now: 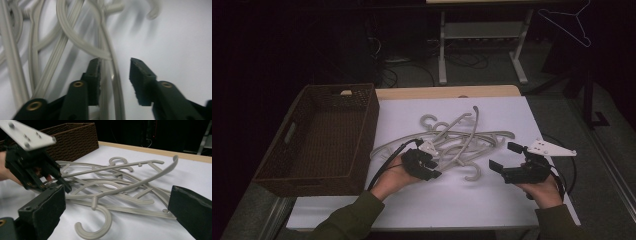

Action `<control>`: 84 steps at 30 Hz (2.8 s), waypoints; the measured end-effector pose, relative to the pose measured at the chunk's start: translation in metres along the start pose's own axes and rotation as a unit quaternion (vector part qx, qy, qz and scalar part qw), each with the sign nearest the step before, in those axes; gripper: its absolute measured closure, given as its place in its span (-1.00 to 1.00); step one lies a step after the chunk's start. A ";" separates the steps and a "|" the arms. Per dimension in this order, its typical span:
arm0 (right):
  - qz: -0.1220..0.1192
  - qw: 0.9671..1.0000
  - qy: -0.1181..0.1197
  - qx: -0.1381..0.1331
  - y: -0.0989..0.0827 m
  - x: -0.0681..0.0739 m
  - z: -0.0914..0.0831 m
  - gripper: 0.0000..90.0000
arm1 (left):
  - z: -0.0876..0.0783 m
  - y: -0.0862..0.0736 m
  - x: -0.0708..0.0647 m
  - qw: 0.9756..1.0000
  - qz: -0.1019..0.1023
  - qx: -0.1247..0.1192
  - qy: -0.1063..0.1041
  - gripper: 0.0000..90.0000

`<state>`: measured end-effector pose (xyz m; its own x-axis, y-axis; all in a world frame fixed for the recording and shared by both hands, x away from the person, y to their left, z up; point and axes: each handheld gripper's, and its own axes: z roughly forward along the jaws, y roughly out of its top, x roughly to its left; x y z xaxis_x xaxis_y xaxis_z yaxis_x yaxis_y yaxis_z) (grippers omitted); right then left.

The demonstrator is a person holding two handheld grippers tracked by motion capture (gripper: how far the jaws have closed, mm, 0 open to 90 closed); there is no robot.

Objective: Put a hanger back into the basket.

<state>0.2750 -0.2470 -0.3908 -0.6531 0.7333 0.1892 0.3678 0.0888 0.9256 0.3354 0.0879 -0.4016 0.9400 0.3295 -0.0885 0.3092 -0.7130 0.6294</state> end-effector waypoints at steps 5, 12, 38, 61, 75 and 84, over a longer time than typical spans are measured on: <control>-0.001 1.000 0.000 0.000 0.000 0.000 0.001 -0.98 | -0.024 0.016 0.027 0.999 -0.005 -0.031 0.036 0.23; 0.001 1.000 0.001 0.001 -0.001 -0.001 0.000 -0.98 | -0.013 0.028 0.072 0.994 -0.031 -0.007 0.107 0.12; 0.004 1.000 0.004 0.001 -0.002 -0.003 0.002 -0.98 | 0.032 0.024 0.122 0.981 -0.128 0.035 0.143 0.61; 0.006 1.000 0.011 0.008 -0.003 0.000 0.006 -0.98 | 0.011 0.017 0.115 0.975 -0.157 0.023 0.154 0.80; -0.001 1.000 0.018 0.021 -0.002 0.007 0.016 -0.98 | -0.015 -0.026 0.086 0.968 -0.194 0.009 0.158 0.79; 0.000 1.000 0.018 0.020 -0.002 0.006 0.016 -0.98 | -0.023 -0.012 0.078 0.978 -0.137 -0.007 0.158 0.40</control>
<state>0.2810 -0.2323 -0.3968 -0.6759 0.7091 0.2008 0.3938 0.1172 0.9117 0.4019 0.1361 -0.3982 0.7305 0.6827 -0.0139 0.5385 -0.5634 0.6265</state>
